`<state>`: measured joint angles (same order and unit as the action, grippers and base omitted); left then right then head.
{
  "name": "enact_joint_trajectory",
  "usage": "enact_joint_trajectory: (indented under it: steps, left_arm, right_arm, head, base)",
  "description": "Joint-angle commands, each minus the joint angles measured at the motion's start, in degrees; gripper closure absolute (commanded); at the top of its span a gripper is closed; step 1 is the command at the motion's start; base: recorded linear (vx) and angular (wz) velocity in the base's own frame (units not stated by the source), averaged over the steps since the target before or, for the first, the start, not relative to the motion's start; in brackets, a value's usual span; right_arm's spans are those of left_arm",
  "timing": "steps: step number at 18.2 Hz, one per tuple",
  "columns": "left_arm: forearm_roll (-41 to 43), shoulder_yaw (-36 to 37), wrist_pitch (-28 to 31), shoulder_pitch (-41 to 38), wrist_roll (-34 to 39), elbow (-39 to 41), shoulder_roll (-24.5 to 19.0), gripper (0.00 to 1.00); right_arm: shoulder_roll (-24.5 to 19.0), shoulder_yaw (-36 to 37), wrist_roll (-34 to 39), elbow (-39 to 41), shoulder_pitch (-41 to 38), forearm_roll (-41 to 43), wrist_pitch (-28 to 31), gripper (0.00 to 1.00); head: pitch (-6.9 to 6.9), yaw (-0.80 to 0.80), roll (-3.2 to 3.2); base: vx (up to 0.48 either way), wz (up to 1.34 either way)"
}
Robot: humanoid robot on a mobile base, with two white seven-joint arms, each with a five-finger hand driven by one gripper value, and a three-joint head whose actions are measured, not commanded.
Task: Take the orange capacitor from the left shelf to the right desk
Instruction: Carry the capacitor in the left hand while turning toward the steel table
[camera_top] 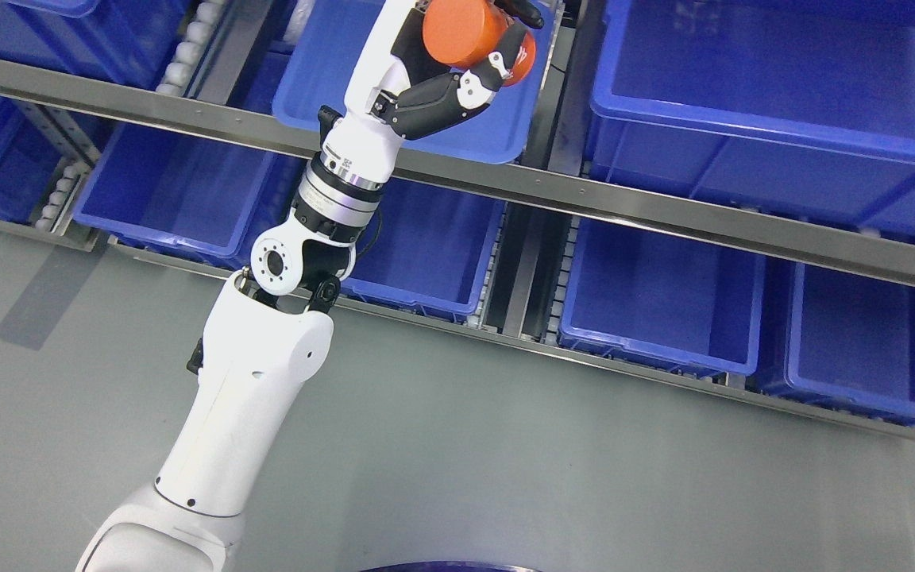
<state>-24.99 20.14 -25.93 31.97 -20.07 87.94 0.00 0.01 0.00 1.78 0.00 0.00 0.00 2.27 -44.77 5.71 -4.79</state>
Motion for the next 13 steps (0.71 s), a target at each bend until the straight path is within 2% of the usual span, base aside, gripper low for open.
enact_joint_trajectory:
  steps: [1,3,13]
  left_arm:
    - [0.03,-0.89,-0.87,-0.07,-0.05,2.94,-1.0,0.97]
    - [0.03,-1.15,-3.33,0.63,-0.05,3.02,-1.0,0.97]
    - [0.03,-3.61,-3.43,2.3,-0.05,2.67,-1.0,0.97]
  right_arm:
    - [0.99,0.7,-0.03,1.32,-1.93,0.0,0.02,0.0]
    - [0.99,0.7,-0.03,1.32,-1.93,0.0,0.02,0.0]
    - [0.99,0.7,-0.03,1.32,-1.93,0.0,0.02,0.0]
  head:
    - [0.0,0.0,0.0]
    - [0.0,0.0,0.0]
    - [0.0,0.0,0.0]
  base:
    - [-0.046,-0.47]
    - [-0.022,-0.54]
    - [0.02,-0.69]
